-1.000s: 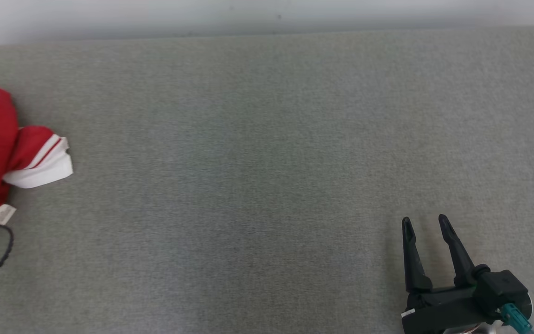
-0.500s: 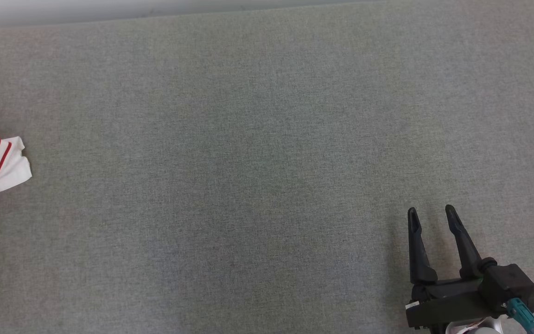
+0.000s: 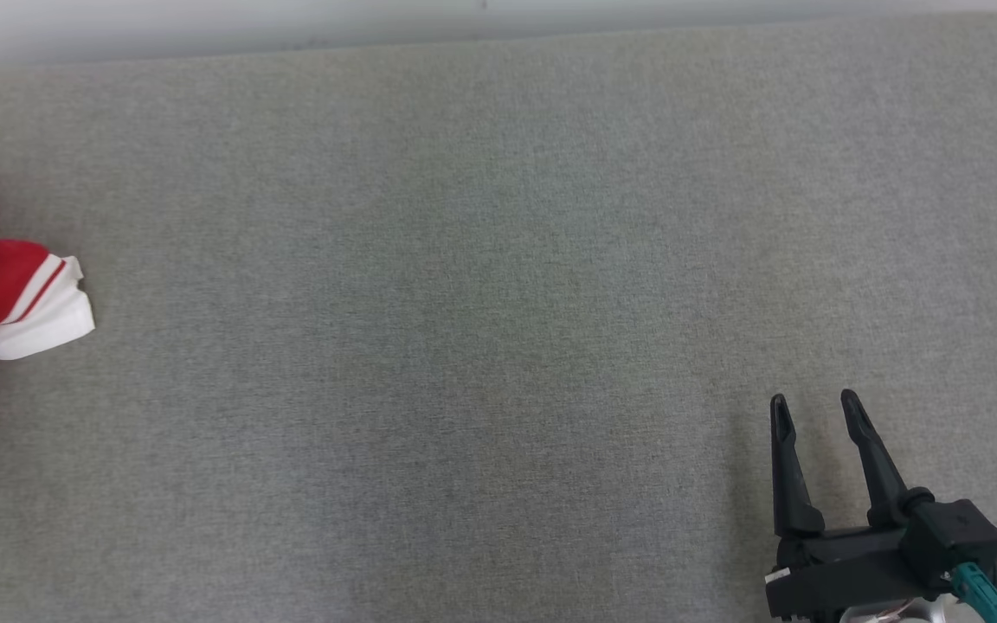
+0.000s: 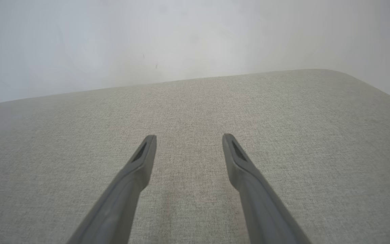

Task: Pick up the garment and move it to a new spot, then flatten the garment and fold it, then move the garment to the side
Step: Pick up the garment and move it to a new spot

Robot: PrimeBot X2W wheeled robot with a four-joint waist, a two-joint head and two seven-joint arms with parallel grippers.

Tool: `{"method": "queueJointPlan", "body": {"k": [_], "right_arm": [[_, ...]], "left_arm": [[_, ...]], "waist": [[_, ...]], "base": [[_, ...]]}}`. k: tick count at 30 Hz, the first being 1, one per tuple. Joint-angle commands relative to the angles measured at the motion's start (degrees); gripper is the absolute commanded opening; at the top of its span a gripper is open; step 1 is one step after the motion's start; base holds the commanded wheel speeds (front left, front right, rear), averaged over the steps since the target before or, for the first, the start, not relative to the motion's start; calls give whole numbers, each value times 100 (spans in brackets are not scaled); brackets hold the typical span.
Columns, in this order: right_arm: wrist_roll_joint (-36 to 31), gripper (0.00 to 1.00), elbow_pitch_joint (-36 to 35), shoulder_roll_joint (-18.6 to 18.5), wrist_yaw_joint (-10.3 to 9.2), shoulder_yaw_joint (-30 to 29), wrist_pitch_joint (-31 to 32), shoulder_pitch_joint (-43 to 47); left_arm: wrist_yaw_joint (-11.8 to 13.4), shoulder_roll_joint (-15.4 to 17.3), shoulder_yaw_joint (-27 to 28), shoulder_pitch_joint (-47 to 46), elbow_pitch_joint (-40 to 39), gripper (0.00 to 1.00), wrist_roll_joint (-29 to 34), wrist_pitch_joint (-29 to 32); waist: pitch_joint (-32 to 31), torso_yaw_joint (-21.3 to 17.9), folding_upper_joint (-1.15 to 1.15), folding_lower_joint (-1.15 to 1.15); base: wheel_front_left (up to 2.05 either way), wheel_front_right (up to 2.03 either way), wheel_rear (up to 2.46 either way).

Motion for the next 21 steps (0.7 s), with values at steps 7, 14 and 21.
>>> {"method": "queueJointPlan", "body": {"k": [7,14,21], "right_arm": [[55,100,65,5,-12,65,-4,173],[233,100,134,6,-12,183,-4,230],[444,100,215,6,-12,282,-4,301]], "left_arm": [[-322,-205,-82,-687,-648,0,-283,-611],[-380,-480,-643,-961,-1557,0,-581,-610],[-365,-642,-1596,-690,-2983,0,-879,-447]], "waist": [[-398,165,-1,0],[-641,44,-1,0],[-877,-340,-1,0]], "base": [[0,0,0],[0,0,0],[0,0,0]]}}
